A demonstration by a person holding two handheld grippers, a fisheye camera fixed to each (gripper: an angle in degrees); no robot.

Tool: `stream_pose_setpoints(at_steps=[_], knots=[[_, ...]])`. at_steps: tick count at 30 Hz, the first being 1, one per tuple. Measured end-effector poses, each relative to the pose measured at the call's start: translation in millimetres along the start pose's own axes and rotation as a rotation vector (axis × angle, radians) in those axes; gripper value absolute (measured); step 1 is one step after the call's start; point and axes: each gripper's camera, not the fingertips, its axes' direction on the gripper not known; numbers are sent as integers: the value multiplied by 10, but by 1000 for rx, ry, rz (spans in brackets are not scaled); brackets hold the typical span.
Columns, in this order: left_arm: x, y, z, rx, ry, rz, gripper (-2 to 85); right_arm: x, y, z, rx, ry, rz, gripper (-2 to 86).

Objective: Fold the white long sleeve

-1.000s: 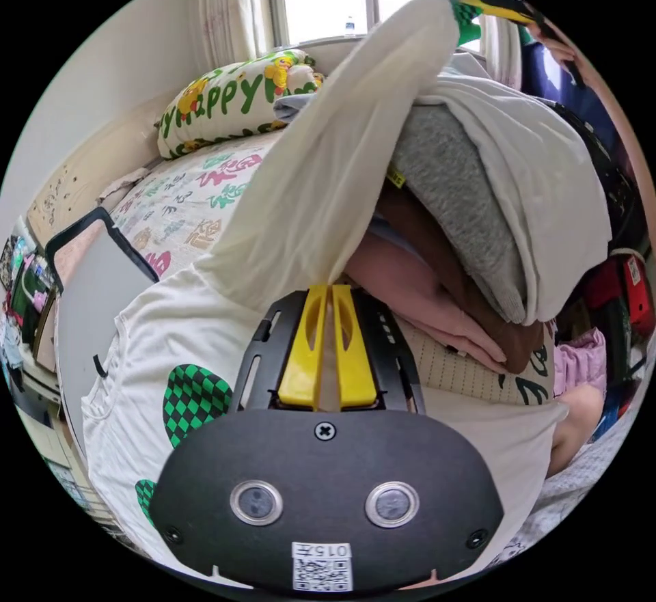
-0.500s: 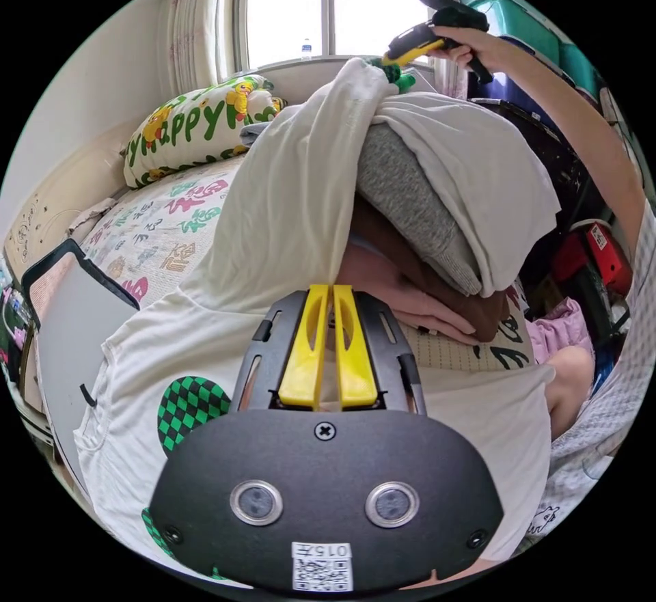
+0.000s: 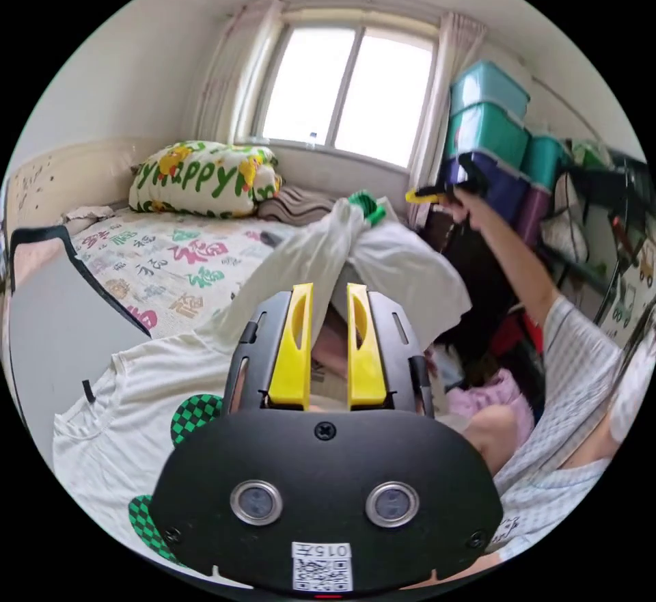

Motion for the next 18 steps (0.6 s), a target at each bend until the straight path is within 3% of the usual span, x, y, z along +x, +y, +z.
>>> stream_pose_setpoints(at_steps=[5, 10, 13, 18], knots=[[131, 240, -959, 53, -20, -50, 82, -787, 1031, 232, -51, -284, -326, 44], [938, 1630, -1877, -224, -96, -31, 83, -1184, 2273, 902, -193, -566, -459, 53], [1300, 2630, -2332, -374, -287, -115, 84, -1197, 2735, 1279, -225, -521, -461, 65], [1643, 3687, -2798, -365, -392, -324, 93, -1066, 3087, 1622, -174, -467, -323, 72]])
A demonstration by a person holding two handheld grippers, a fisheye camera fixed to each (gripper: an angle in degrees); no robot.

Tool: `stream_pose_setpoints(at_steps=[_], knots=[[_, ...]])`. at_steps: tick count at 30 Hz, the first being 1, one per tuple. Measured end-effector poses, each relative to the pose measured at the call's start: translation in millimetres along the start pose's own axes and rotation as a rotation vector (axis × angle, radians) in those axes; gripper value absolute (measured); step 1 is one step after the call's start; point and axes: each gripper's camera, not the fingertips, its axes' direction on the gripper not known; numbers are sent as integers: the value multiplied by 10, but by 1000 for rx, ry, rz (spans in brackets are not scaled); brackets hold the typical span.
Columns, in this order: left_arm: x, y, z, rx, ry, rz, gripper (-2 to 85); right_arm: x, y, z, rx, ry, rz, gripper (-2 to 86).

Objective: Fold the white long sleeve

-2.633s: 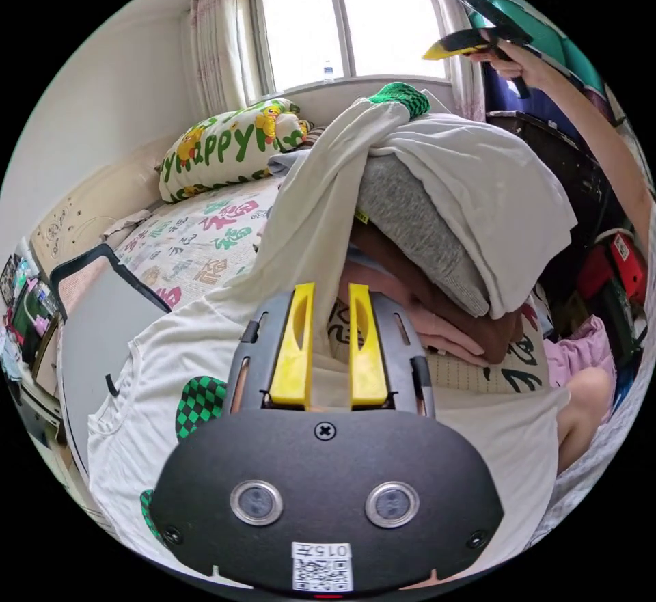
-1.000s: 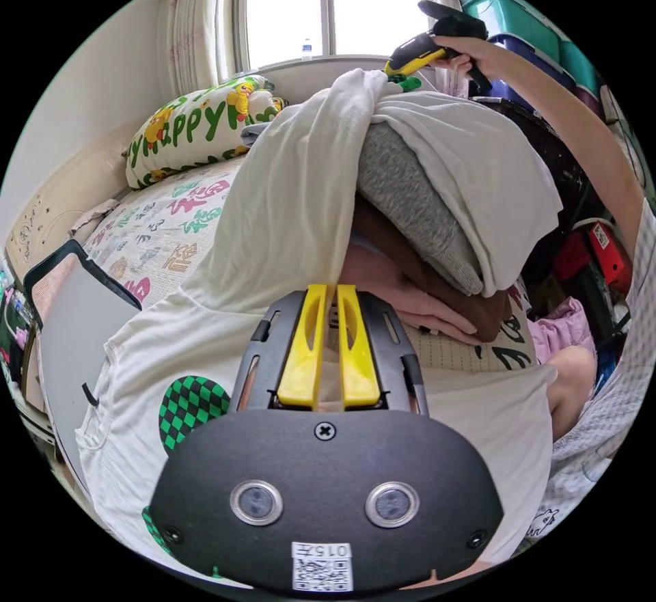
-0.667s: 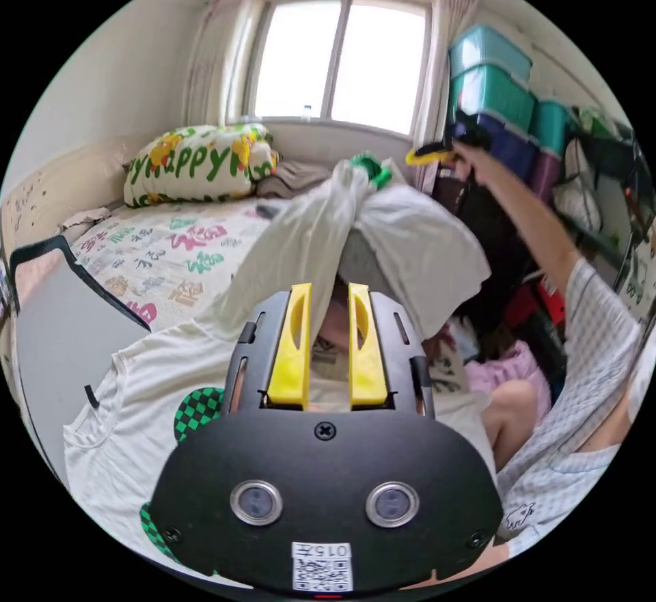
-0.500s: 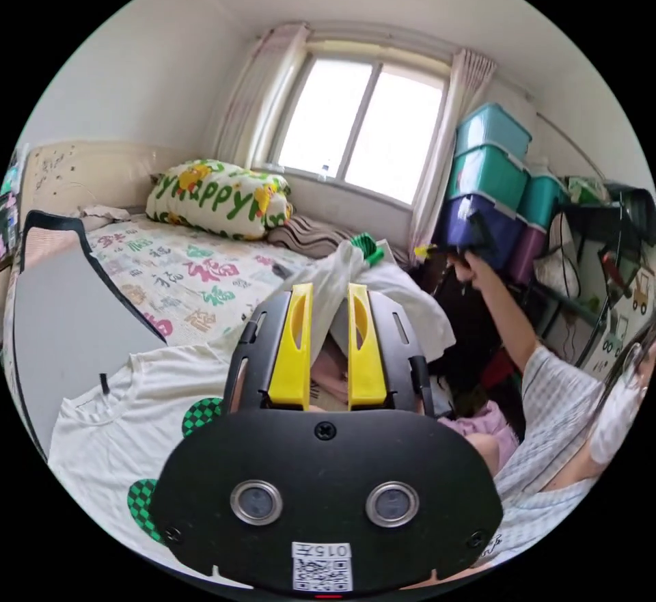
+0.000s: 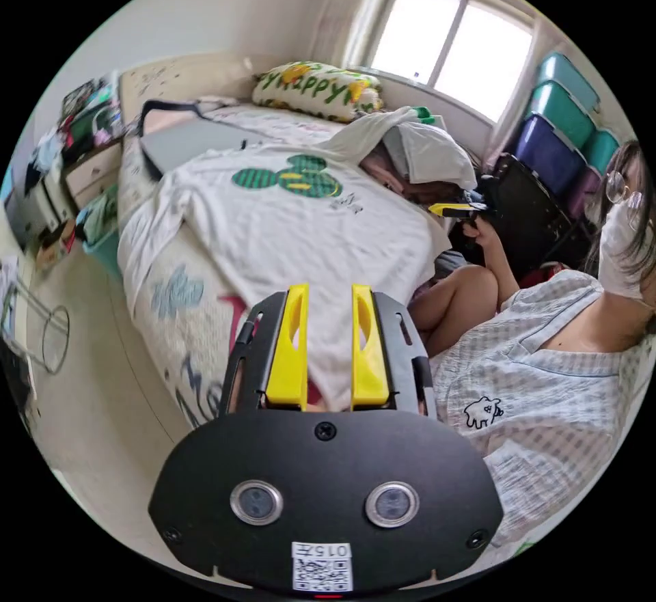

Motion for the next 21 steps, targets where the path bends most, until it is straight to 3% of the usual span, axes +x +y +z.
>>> stream_pose_setpoints(at_steps=[4, 6, 13, 21], knots=[[137, 277, 228, -113, -28, 18, 91, 97, 142, 123, -1, -6, 69, 76], [206, 305, 253, -87, -15, 36, 88, 86, 177, 146, 1, -46, 71, 86], [358, 330, 523, -156, 64, 68, 5, -8, 242, 154, -16, 200, 78, 91], [657, 601, 183, -18, -106, 57, -6, 195, 258, 351, -52, 120, 89, 53]])
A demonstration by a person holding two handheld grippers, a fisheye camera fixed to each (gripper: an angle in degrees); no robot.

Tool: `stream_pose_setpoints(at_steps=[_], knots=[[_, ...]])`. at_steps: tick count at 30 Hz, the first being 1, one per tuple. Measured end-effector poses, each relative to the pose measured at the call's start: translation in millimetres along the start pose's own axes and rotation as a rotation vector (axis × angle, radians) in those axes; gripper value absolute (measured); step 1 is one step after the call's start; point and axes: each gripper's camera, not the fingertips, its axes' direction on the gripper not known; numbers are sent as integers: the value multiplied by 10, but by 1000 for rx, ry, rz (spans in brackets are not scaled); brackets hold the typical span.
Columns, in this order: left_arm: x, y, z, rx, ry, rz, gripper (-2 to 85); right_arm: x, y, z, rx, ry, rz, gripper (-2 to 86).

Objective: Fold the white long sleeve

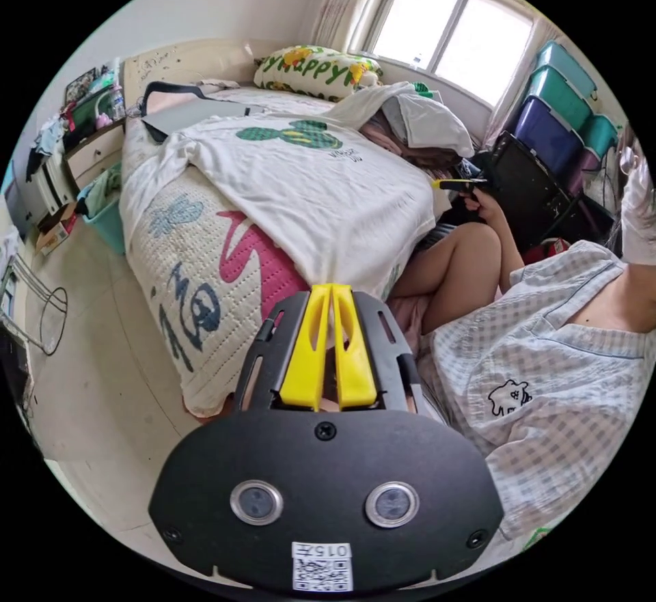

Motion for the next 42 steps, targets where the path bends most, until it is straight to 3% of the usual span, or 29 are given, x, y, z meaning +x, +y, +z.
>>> stream_pose_setpoints(at_steps=[2, 6, 11, 20, 25, 31, 34, 38, 42], knots=[[64, 89, -58, -3, -80, -20, -5, 56, 0, 5, 11, -28, 15, 25], [131, 221, -41, 14, 23, -57, -6, 115, -31, 75, -15, -36, 15, -2], [314, 161, 32, -18, -13, -56, -8, 107, -117, 70, -20, -41, -2, -1], [105, -1204, -60, 41, -178, -1, -2, 64, -1586, -114, 129, -100, -198, 50], [-531, -2362, 459, 135, -147, -98, 4, 110, -3031, 594, 124, -162, -210, 71], [-1035, -3479, 1393, 17, -217, -165, 18, 379, -4372, 1716, 12, -53, -107, 84], [-1208, -3878, 1757, -37, -334, -193, 39, 523, -4889, 2222, -83, 49, -39, 88], [-1327, -4163, 2182, -145, -321, -196, 59, 667, -5281, 2681, -150, 112, 22, 89], [-1216, -4225, 2234, -120, -337, -138, 52, 741, -5545, 3056, -240, 146, 24, 89]])
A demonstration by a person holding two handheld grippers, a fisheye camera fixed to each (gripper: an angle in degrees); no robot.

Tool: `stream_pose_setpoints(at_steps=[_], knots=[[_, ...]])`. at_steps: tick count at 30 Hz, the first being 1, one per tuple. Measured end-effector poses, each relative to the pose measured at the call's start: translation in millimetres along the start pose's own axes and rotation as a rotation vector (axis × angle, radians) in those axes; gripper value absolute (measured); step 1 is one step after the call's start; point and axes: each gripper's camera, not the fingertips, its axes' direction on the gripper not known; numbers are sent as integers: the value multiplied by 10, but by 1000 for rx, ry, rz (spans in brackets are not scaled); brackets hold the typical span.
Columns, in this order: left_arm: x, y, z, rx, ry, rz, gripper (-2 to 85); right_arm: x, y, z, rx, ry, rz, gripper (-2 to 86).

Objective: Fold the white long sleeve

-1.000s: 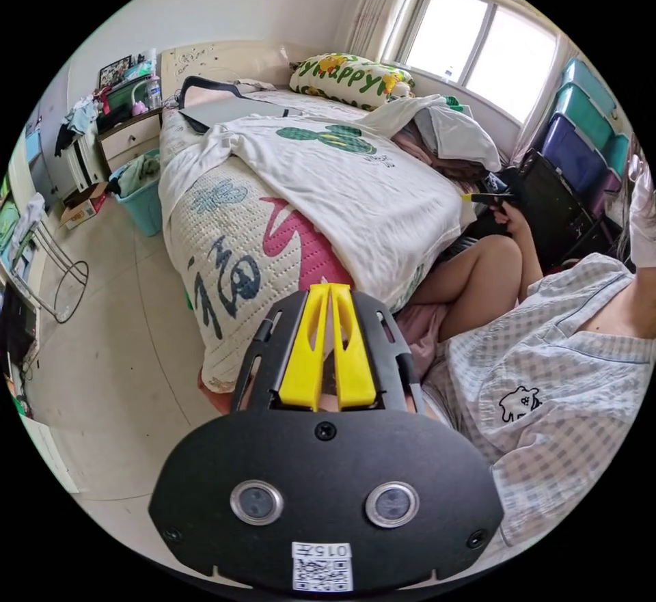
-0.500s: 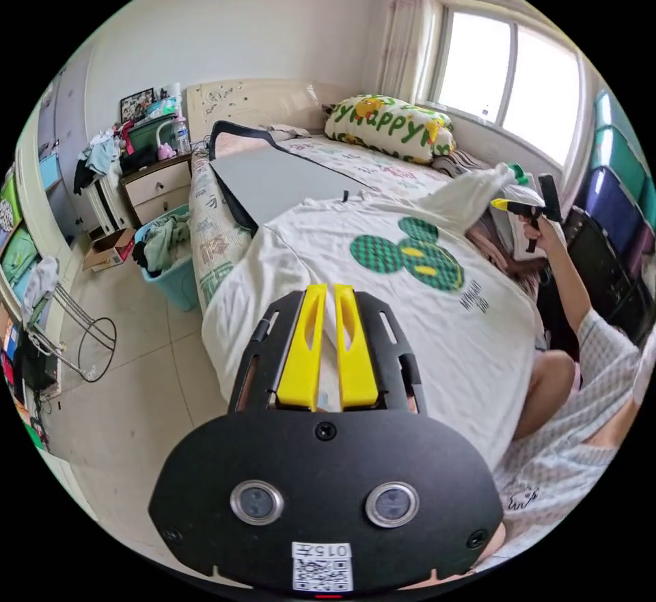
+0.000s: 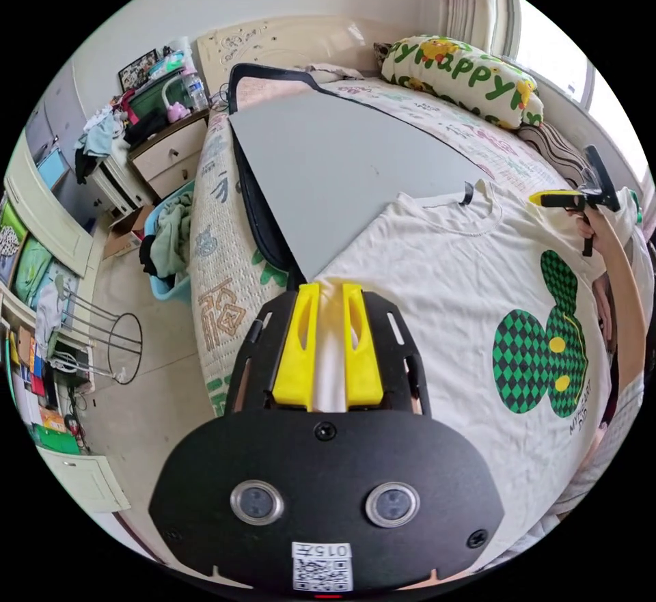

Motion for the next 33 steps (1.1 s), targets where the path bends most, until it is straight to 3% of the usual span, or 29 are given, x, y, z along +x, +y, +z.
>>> stream_pose_setpoints(at_steps=[2, 4, 9, 15, 20, 22, 26, 29, 33], knots=[[29, 18, -7, 8, 7, 9, 43, -27, -92, 113, -37, 13, -26, 76], [47, 64, -15, 29, 11, 3, 28, -84, -164, 277, -85, 15, -79, 7], [-40, 100, 3, 52, 77, -78, 12, -184, -286, 237, 5, 172, -95, -9], [116, 69, 28, 51, 2, -44, 7, -255, -398, 230, 117, 326, -76, -8], [149, 131, 56, 76, 13, -60, 7, -170, -498, 302, 98, -3, -114, 18], [133, 201, 80, 109, 27, -72, 7, -168, -561, 420, 42, -109, -145, 131], [101, 204, 117, 105, 48, -83, 8, -234, -595, 487, 45, -67, -153, 136], [110, 213, 149, 109, 41, -80, 8, -283, -630, 508, 44, -100, -158, 83], [93, 205, 195, 106, 42, -79, 8, -402, -636, 481, 95, 21, -173, 29]])
